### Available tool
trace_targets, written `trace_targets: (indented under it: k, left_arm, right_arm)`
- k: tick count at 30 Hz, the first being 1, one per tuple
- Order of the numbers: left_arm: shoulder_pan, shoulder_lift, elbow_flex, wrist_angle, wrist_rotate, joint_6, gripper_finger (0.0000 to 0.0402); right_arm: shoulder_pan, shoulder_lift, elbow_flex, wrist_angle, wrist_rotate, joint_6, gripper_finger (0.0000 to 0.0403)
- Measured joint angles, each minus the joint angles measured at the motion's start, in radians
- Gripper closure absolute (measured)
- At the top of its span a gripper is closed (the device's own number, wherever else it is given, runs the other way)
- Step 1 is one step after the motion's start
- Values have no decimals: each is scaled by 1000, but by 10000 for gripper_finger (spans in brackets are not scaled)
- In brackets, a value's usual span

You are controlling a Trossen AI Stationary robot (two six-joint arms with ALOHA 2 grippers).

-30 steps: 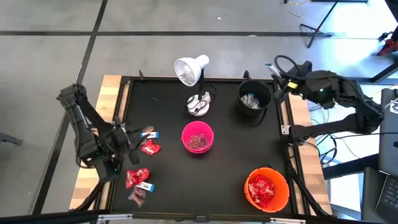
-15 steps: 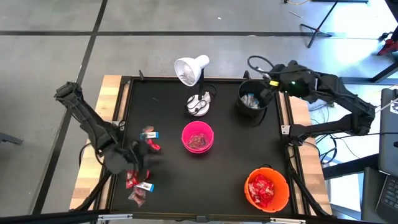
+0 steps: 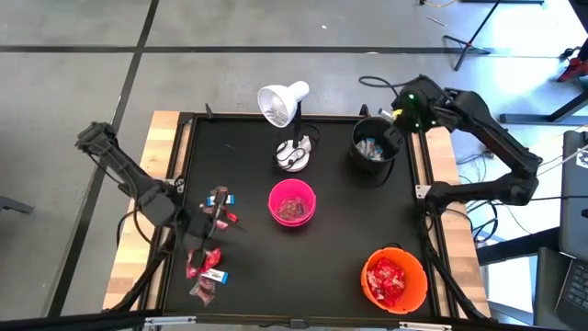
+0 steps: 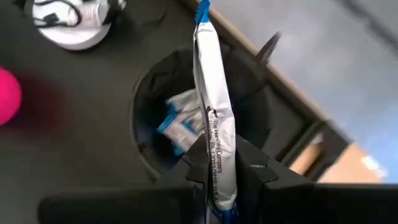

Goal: Sort candy
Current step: Put the white chocolate bar into the black bucket, then put the orange candy into the pink bucket

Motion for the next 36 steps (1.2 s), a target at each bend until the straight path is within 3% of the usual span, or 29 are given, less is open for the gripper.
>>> trace_targets:
  k: [3,6,11,17,20,24,30,36]
  left_arm:
    - [37,-11,0,-98,-107,-109,264]
    - [85,-11,0,-237,-202,-241,264]
    - [142,9,-1,-368,-181,-387,264]
    - [175,7,-1,-385,-149,-408,264]
    - [192,-5,19,-468,-134,-439,264]
    - [217,-2,124,-741,-126,-574,264]
    - [246,43,232,-1013,11,-732,264]
    - [245,135,220,-1145,333,-882,264]
  right_arm:
    - [-71,-1,-63,33,-59,-26,358]
    - [-113,0,-141,85,-24,-62,354]
    - [-125,0,-244,144,26,-103,303]
    - [-123,-3,-238,136,96,-100,221]
    - [-123,-19,-188,88,70,-71,200]
    - [-122,-71,-99,66,-52,-40,195]
    - [-122,-225,-23,182,-279,2,204]
    - [-122,-396,-23,310,-479,56,205]
